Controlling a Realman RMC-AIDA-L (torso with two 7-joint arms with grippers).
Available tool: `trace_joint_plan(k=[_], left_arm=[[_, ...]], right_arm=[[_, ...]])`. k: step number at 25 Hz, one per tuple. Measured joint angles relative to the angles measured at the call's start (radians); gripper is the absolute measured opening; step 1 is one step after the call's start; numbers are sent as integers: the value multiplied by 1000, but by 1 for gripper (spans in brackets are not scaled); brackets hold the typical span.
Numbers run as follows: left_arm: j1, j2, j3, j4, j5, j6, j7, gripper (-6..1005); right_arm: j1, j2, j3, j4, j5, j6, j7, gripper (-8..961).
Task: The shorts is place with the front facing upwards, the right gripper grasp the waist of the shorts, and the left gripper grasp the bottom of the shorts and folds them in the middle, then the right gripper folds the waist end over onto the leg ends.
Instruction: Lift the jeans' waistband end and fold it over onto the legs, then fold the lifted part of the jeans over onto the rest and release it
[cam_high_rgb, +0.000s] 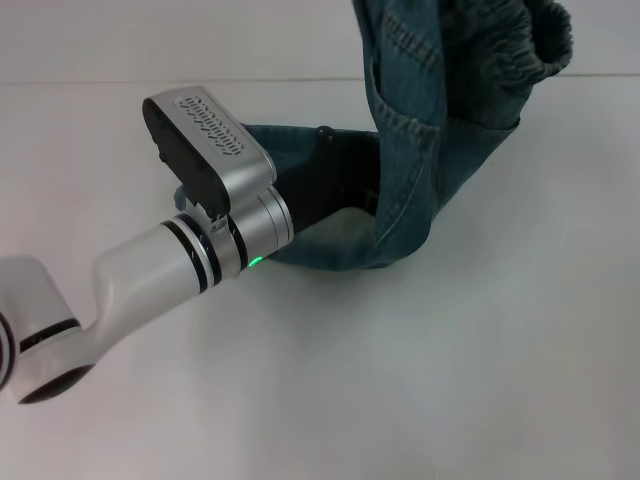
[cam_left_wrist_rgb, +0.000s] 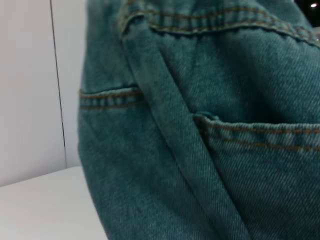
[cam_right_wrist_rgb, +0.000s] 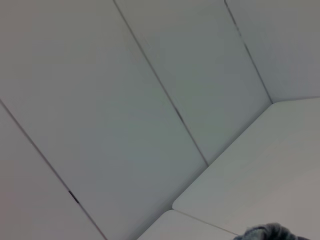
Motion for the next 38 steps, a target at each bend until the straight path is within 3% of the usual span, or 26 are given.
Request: trace_joint_plan(k=[7,15,28,38], left_arm=[[13,0,-158,-20,157,5,15,0],[53,0,-281,-45,226,10,90,0],[220,0,-384,25,220,97,90,1],[372,0,-540,116,218,116,93,0]], right_arm=[[29,-7,-77,65,-1,64,-9,87],[47,-4,-131,132,-2,133,-38,81],[56,-10,-145,203,-2,211,-87,74],[94,-3,-175,303,-1,272,-136,88]])
